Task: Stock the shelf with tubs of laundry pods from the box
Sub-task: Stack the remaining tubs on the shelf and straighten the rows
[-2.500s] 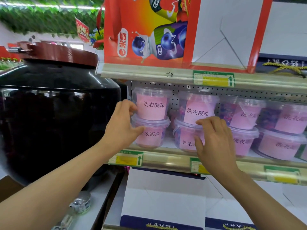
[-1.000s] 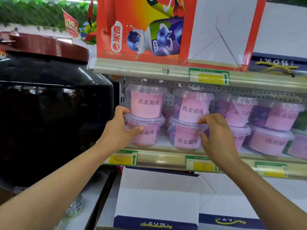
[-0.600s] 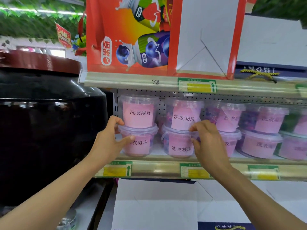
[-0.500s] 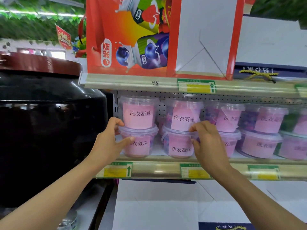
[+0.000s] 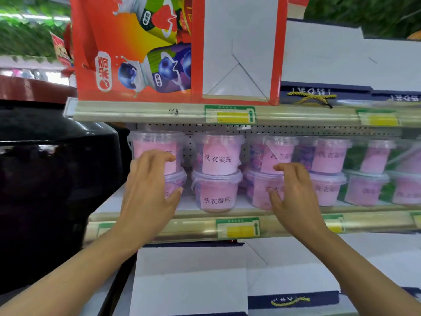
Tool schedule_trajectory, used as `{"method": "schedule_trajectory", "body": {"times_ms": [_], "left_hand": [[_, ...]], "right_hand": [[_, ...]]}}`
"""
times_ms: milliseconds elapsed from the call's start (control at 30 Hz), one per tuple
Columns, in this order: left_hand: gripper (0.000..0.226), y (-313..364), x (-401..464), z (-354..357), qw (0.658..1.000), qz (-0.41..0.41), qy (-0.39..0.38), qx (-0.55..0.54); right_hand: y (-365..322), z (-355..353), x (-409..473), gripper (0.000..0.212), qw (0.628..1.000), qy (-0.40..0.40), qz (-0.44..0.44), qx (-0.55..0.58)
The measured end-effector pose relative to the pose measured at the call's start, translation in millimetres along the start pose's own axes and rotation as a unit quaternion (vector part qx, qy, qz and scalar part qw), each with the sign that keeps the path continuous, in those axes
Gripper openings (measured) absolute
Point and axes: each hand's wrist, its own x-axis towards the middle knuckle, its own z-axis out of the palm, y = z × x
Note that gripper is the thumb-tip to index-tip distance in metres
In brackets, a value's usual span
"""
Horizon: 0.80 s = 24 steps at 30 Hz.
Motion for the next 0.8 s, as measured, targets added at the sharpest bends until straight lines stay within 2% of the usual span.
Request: {"method": "schedule_trajectory", "body": {"times_ms": [133, 300, 433, 533, 800], "left_hand": [[0.052, 38.6, 1.3, 23.9, 0.998, 0.048, -0.048, -0.012], [0.045, 86.7, -1.9, 61.5, 0.996, 0.05, -0.07, -0.002], [0.047, 123.5, -3.2, 91.2, 0.995, 0.057, -0.075, 0.013], [0.052, 153.0, -7.0, 107.3, 0.996, 0.033, -0.078, 0.04], [0.067, 189.9, -7.3, 131.2, 0.988, 0.025, -0.087, 0.123]], "right_hand": [[38.7, -19.5, 1.0, 0.046, 1.0, 0.007, 0.011, -0.007], [93.8, -42.4, 2.5, 0.047, 1.0, -0.009, 0.006, -0.027], [143.1, -59.6, 5.4, 0.045, 0.999, -0.028, 0.002, -0.03], [170.3, -69.1, 7.9, 0.045, 0.998, -0.056, -0.001, -0.019], [202.6, -76.7, 13.2, 0.052, 0.994, -0.095, -0.049, 0.016]]}}
